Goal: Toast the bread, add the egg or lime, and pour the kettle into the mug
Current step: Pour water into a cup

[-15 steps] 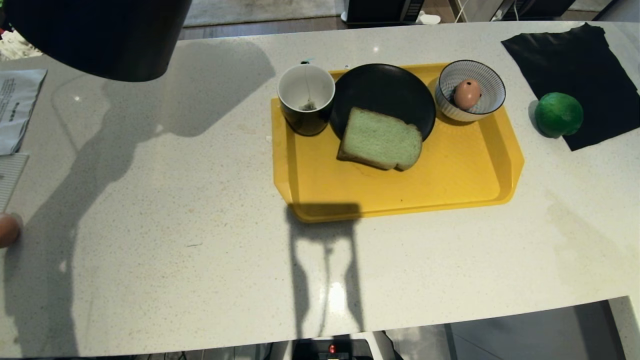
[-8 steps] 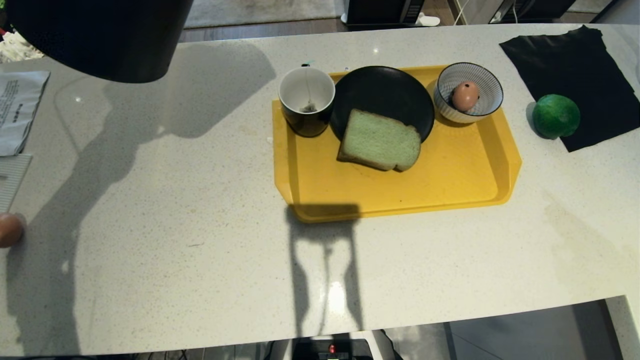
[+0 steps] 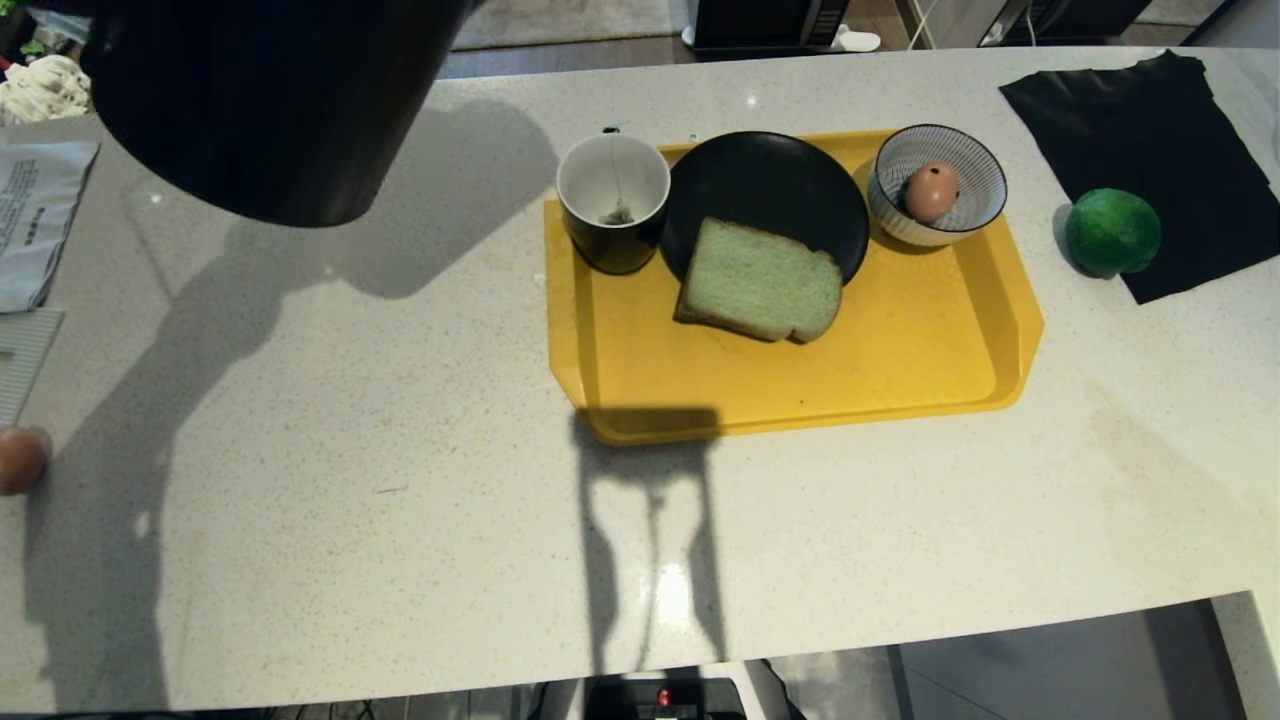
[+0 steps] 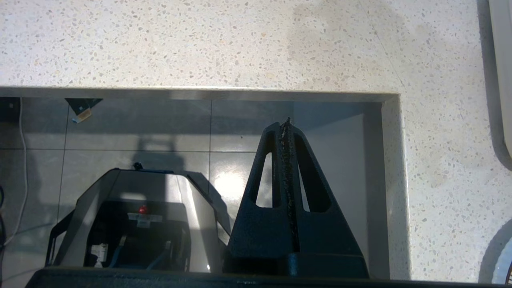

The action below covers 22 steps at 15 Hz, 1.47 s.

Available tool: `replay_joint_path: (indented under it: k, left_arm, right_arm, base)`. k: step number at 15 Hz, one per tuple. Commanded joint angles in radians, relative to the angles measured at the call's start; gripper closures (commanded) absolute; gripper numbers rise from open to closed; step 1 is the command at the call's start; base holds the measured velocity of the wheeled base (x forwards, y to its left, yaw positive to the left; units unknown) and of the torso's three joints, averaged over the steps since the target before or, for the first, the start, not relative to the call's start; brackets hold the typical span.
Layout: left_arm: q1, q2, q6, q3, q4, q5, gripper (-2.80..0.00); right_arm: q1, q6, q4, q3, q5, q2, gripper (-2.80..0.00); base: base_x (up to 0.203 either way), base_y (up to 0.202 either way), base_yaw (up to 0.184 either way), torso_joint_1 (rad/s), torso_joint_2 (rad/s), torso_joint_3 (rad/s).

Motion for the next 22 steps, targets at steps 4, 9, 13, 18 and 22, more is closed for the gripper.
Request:
replay_joint_path:
  k: [4,9,13,18,22]
  left_arm:
    - [0.021,0.039,0.005,0.0,0.012,0.005,0.0]
    - [0.041,0.091,0.01,-0.002,0.02,0.001,0.0]
    - [0.062,0.122,0.078,-0.008,0.016,-0.003,0.0]
    - [0.09,0.127,0.162,-0.009,0.028,-0.055,0.0]
    - [0.09,0.142,0.197,-0.011,0.036,-0.102,0.0]
  right_arm:
    - [0.0,-0.001,0.0,0.0,0.0,0.001,0.0]
    - [0.0,-0.001,0.0,0.001,0.0,0.002,0.0]
    - [0.0,-0.001,0.0,0.002,0.0,0.002,0.0]
    - [0.0,-0.001,0.0,0.002,0.0,0.0,0.0]
    - [0.0,-0.001,0.0,0.0,0.0,0.002,0.0]
  base:
    - [0.0,0.0,0.0,0.0,0.0,0.0]
    - [0.0,0.0,0.0,0.0,0.0,0.0]
    - [0.0,0.0,0.0,0.0,0.0,0.0]
    - [0.0,0.0,0.0,0.0,0.0,0.0]
    - [0.0,0.0,0.0,0.0,0.0,0.0]
